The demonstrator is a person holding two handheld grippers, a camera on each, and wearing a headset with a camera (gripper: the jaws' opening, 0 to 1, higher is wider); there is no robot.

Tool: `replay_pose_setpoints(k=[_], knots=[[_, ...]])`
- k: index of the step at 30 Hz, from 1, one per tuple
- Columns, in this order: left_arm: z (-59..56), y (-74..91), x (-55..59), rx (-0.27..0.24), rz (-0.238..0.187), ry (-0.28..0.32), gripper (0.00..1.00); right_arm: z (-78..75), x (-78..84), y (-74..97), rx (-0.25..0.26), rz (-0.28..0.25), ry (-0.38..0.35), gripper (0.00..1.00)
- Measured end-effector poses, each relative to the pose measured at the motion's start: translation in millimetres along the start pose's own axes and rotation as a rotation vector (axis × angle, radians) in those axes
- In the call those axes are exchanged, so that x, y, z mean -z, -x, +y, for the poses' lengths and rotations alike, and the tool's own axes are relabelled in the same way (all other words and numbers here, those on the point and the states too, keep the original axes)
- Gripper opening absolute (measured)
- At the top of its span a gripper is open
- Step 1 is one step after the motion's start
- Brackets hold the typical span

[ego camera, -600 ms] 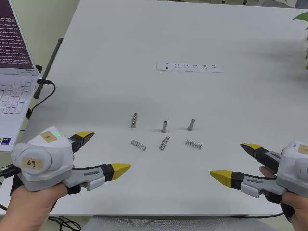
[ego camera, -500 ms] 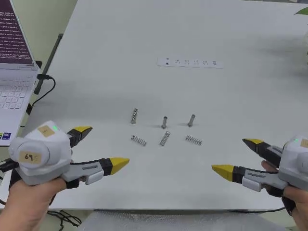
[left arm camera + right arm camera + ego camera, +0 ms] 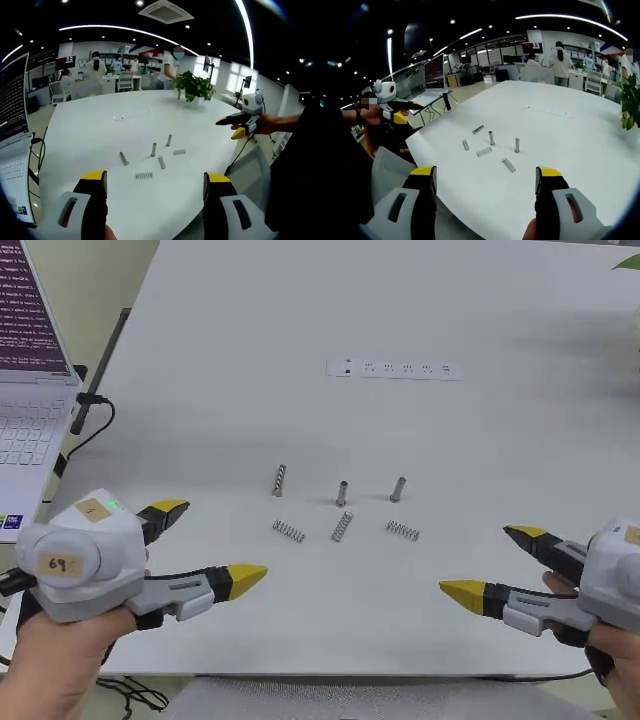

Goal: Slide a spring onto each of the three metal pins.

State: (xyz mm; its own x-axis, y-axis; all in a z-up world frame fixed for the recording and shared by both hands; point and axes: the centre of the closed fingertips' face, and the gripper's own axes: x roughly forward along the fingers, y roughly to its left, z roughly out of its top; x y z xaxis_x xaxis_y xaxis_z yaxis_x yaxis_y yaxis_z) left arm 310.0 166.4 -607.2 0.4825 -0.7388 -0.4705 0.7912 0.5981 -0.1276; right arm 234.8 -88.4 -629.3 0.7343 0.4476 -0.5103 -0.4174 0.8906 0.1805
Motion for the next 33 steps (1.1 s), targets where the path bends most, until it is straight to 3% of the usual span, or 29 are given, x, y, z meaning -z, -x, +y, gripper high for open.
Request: replay_pose_setpoints(k=[20, 33], knots=[[-5.2, 1.2, -8.0, 0.0, -0.009, -0.012, 0.75, 1.0, 3.9, 2.2, -0.005, 0.0, -0.004, 0.8], [-6.7, -0.2, -4.4, 0.01, -0.004, -0.012, 0.75, 0.9, 2.0, 2.8, -0.005, 0.0, -0.005, 0.8]])
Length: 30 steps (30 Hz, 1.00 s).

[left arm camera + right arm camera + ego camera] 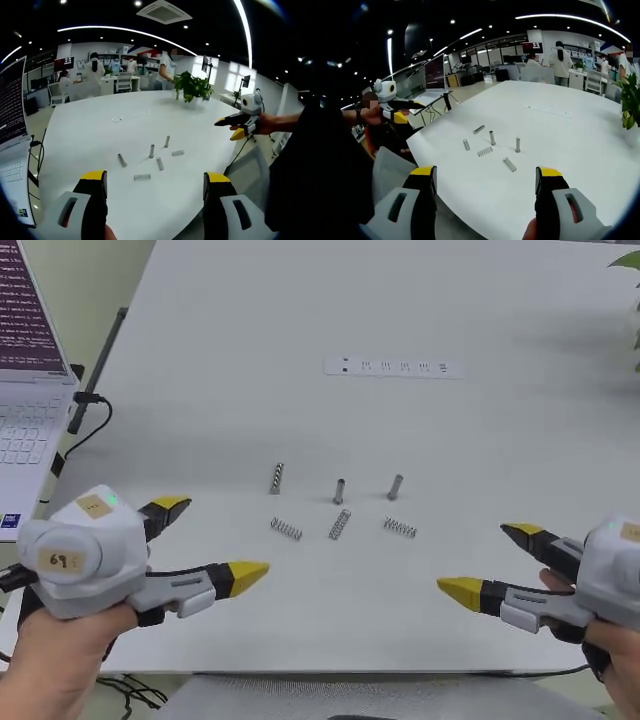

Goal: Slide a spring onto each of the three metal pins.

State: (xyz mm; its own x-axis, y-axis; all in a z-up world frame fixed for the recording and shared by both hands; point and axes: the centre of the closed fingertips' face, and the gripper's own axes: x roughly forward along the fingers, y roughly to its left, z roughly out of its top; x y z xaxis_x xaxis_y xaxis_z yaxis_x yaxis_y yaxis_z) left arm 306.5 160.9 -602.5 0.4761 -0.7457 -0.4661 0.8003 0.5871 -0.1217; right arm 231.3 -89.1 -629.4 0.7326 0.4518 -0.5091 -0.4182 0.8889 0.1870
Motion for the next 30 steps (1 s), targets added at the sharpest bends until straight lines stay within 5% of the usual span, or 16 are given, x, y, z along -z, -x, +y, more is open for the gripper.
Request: replay_pose_setpoints(k=[30], knots=[[7.3, -15.7, 1.9, 0.007, 0.01, 0.013, 0.74, -7.8, 7.6, 0.1, 0.015, 0.019, -0.016, 0.79]])
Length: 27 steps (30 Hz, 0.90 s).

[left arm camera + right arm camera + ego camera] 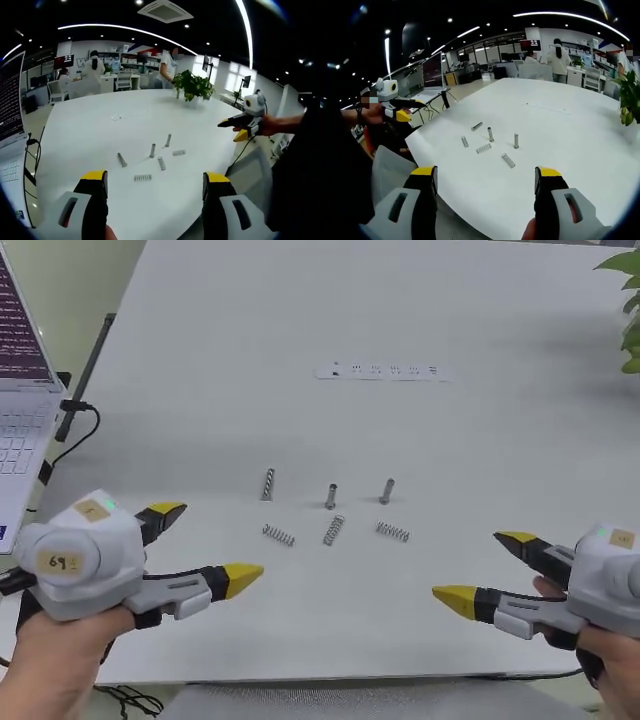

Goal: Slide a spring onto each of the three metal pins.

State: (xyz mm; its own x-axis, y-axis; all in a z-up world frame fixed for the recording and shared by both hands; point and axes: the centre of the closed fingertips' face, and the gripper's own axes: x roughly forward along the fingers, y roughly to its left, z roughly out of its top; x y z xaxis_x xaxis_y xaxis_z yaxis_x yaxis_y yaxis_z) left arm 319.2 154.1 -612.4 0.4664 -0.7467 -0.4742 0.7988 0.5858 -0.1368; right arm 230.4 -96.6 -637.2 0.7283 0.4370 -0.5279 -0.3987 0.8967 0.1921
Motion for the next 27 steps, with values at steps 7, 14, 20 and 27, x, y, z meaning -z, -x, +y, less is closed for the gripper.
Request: replay_pose_setpoints(k=[7, 14, 20, 27], knots=[[5.4, -11.1, -2.9, 0.008, 0.001, 0.001, 0.74, -1.3, 2.0, -0.2, 0.004, -0.002, -0.007, 0.79], [13.5, -22.1, -6.0, 0.016, 0.006, -0.005, 0.73, -1.3, 5.1, 0.7, 0.008, 0.004, -0.011, 0.79], [21.5, -33.1, -6.9, 0.021, 0.011, -0.004, 0.72, -1.5, 8.1, 0.8, 0.012, 0.009, -0.016, 0.79], [30.2, -50.0, -4.8, 0.038, 0.036, -0.022, 0.72, -1.3, 7.8, -0.5, 0.011, 0.013, -0.015, 0.79]])
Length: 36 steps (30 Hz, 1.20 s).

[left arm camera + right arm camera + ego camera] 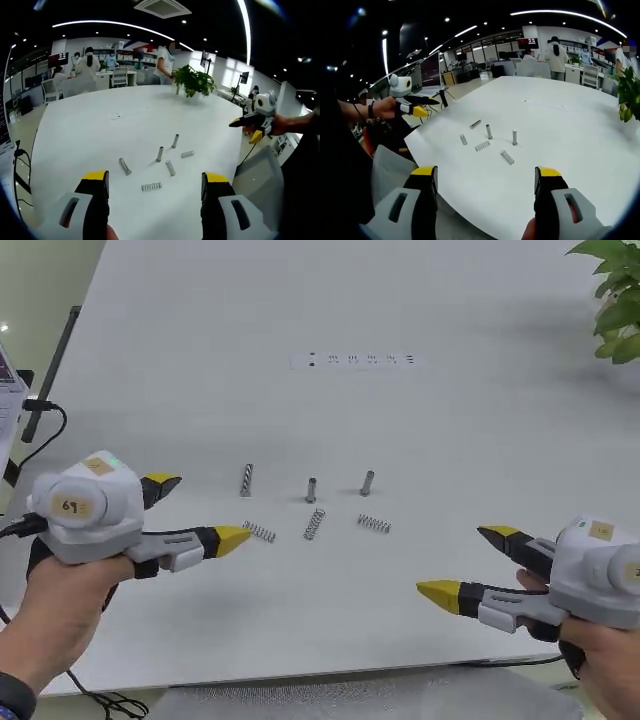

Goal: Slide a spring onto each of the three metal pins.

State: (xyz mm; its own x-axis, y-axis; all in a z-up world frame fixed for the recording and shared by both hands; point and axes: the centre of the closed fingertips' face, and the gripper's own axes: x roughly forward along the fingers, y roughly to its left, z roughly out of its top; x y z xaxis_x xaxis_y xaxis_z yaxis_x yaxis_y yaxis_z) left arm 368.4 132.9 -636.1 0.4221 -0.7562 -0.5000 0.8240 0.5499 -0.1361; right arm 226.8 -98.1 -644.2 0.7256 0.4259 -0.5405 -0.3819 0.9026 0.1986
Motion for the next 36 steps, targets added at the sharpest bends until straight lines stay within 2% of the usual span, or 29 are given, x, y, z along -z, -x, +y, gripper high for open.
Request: replay_pose_setpoints(k=[8, 16, 25, 36], knots=[[14.5, -19.3, -0.6, 0.002, 0.013, 0.006, 0.71, 0.1, 1.5, -0.9, -0.005, 0.01, 0.002, 0.79], [32.0, -37.8, 5.3, 0.007, 0.053, -0.004, 0.7, -2.0, 3.0, -0.2, -0.004, 0.018, -0.001, 0.78], [53.0, -56.6, 5.0, -0.009, 0.06, 0.029, 0.68, -2.8, 5.5, 0.0, -0.001, 0.03, -0.004, 0.78], [70.1, -88.0, 16.1, -0.024, 0.099, 0.066, 0.64, -4.7, 6.1, -3.1, -0.001, 0.046, -0.007, 0.77]])
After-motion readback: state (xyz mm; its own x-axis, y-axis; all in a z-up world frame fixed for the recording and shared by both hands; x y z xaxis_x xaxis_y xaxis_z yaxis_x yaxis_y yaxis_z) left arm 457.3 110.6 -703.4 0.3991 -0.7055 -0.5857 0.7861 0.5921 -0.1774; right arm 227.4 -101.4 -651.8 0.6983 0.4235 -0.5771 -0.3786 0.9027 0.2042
